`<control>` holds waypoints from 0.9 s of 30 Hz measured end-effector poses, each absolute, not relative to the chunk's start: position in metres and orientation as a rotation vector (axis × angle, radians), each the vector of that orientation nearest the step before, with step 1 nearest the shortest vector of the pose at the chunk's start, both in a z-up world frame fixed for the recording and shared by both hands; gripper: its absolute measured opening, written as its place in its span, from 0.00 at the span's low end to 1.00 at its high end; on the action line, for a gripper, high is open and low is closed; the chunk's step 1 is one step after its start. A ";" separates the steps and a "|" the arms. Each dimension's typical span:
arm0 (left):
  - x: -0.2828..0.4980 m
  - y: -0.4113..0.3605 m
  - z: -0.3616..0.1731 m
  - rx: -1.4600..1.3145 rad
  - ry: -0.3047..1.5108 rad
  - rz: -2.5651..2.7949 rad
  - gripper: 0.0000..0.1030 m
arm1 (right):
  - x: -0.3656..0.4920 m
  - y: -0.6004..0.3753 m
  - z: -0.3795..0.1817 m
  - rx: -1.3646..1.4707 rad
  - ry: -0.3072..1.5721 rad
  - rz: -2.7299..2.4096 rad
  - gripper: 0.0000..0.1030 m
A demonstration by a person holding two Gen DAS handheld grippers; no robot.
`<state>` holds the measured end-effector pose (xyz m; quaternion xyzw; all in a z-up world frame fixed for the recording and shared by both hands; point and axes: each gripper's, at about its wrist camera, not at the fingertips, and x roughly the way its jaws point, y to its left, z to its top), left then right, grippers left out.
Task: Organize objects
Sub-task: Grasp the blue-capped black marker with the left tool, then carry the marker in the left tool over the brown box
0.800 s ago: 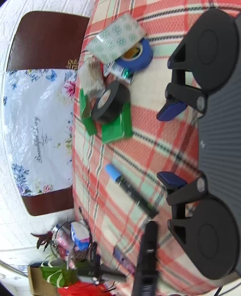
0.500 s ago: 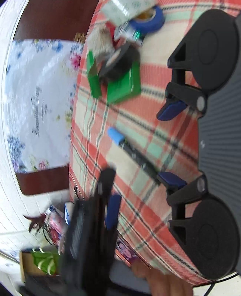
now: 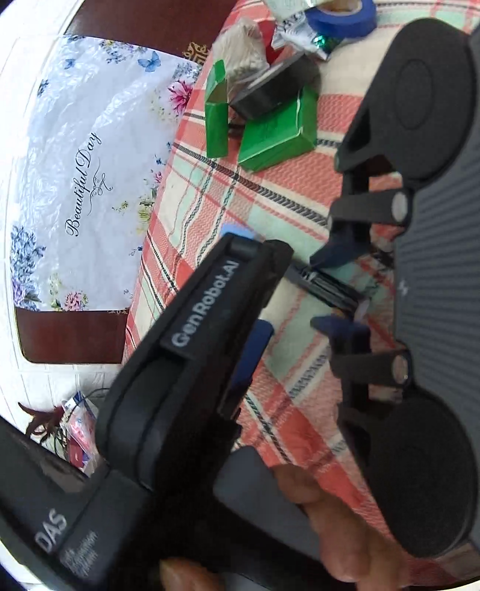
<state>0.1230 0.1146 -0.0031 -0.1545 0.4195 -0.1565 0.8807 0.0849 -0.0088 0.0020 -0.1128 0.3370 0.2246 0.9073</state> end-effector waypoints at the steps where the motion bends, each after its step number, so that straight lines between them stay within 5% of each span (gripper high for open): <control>1: 0.120 0.118 -0.004 -0.358 0.868 -0.326 0.61 | 0.081 -0.011 0.002 -0.243 0.694 0.463 0.18; 7: 0.115 0.123 -0.011 -0.528 0.857 -0.323 0.44 | 0.079 -0.032 0.006 -0.054 0.762 0.496 0.18; 11: 0.125 0.132 -0.020 -0.638 0.893 -0.351 0.21 | 0.089 -0.049 0.007 0.092 0.801 0.492 0.18; 27: 0.132 0.149 -0.020 -0.722 0.832 -0.408 0.17 | 0.100 -0.039 0.014 0.056 0.756 0.477 0.18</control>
